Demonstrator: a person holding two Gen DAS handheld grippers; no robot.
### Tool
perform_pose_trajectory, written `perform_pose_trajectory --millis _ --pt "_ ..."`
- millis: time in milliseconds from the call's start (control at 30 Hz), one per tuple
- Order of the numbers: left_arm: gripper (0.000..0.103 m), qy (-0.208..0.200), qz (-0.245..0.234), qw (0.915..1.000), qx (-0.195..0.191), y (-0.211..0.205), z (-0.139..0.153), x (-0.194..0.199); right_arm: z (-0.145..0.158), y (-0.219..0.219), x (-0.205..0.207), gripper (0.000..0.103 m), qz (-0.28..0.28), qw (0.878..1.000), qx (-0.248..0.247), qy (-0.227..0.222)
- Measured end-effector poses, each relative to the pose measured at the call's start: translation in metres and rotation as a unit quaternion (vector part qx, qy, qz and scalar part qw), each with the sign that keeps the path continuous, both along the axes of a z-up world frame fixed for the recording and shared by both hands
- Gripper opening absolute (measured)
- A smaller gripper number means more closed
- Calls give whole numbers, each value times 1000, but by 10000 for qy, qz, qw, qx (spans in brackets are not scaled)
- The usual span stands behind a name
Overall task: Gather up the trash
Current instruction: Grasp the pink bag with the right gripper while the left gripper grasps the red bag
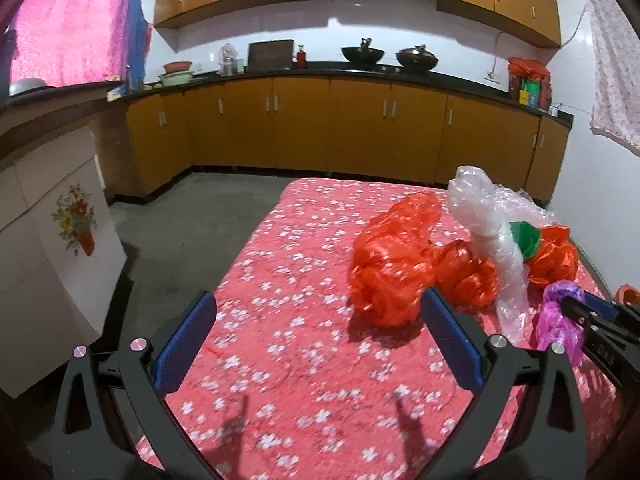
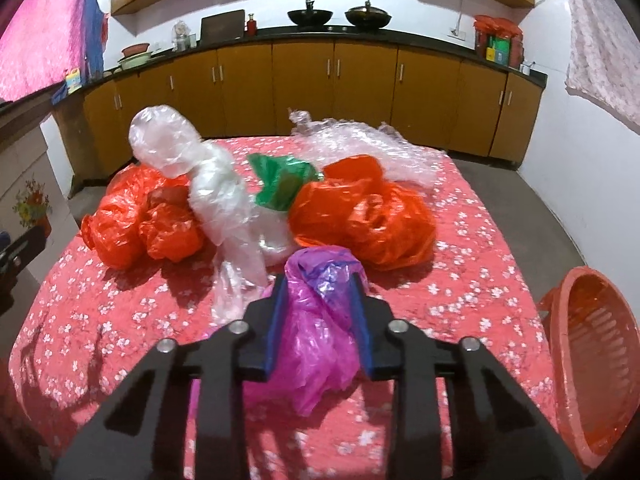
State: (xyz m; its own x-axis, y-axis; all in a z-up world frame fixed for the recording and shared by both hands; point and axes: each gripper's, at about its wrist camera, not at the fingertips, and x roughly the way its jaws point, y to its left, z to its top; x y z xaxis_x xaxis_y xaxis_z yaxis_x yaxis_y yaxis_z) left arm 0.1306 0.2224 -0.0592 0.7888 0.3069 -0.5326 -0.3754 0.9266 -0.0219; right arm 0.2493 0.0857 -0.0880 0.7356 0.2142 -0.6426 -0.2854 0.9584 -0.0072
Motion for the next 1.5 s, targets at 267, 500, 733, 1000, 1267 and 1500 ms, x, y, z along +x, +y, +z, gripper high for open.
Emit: perform_pose_trajectory --millis 267,500,733,1000,1267,1500 --pt "93 247 -216 9994 -140 2 -6 44 0 -36 3 8 -236 9997 37 51" --pt "76 628 -347 9974 -116 1 -20 71 5 -54 5 7 -364 9993 103 -39" --pt "32 740 -682 9941 -413 -4 -26 79 8 -65 7 7 -446 9989 161 -67" --pt "15 569 -687 9956 -273 -9 -12 64 10 -66 1 7 -390 9990 197 -104" --pt "14 285 -653 9972 -211 -6 12 36 24 -71 -11 7 -363 9987 236 -276" --pt "14 -9 -611 9978 -239 -10 36 15 43 -85 -25 7 -474 9973 185 -532"
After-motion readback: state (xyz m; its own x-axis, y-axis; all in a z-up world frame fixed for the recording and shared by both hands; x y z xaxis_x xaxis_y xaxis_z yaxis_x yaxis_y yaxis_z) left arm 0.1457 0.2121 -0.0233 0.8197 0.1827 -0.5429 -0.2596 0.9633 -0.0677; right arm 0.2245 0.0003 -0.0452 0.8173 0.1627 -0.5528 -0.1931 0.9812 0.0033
